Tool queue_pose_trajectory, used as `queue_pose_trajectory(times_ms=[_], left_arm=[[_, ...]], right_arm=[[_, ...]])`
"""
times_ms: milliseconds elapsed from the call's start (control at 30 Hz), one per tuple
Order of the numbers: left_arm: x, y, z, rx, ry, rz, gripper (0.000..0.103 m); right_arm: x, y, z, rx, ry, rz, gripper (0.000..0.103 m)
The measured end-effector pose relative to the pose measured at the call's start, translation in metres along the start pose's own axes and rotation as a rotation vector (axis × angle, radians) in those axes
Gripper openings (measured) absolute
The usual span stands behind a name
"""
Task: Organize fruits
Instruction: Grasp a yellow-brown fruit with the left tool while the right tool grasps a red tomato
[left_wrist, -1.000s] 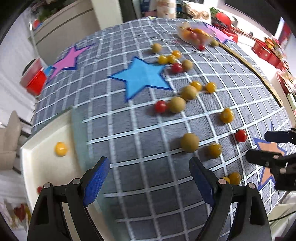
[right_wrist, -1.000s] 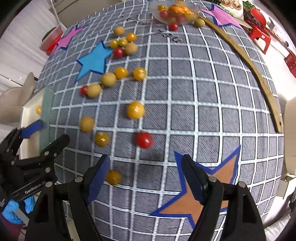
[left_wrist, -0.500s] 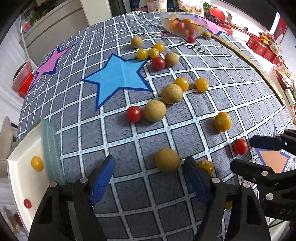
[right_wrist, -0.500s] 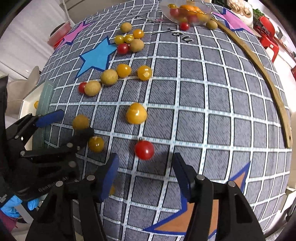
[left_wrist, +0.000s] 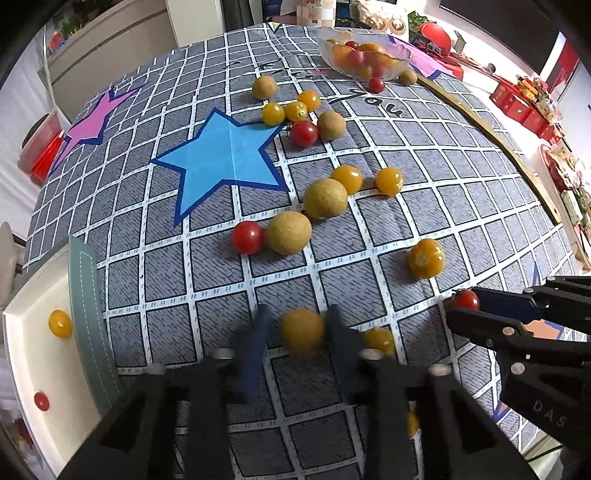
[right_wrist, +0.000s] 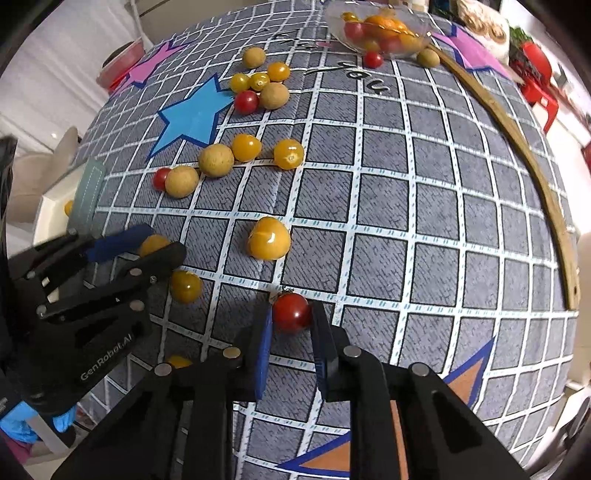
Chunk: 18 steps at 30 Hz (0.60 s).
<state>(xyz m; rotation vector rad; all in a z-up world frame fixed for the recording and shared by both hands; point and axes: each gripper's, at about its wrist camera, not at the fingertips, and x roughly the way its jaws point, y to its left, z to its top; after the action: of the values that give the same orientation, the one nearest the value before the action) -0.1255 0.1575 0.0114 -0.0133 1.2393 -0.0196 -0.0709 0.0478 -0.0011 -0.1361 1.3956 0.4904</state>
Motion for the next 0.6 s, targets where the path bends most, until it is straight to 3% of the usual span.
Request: queue_pose_trajectory(times_ms=[267, 600], left_arm=[[-0.018, 0.018, -0.006, -0.087, 0.003, -0.031, 0.027], [-0.047, 0.051, -0.021, -0.161, -0.028, -0.009, 0.027]], right_arm=[[-0.007, -0.018, -0.006, 0.11, 0.013, 0.087, 0.022], [-0.021, 0.002, 0.001, 0.085, -0.001, 0.108, 0.022]])
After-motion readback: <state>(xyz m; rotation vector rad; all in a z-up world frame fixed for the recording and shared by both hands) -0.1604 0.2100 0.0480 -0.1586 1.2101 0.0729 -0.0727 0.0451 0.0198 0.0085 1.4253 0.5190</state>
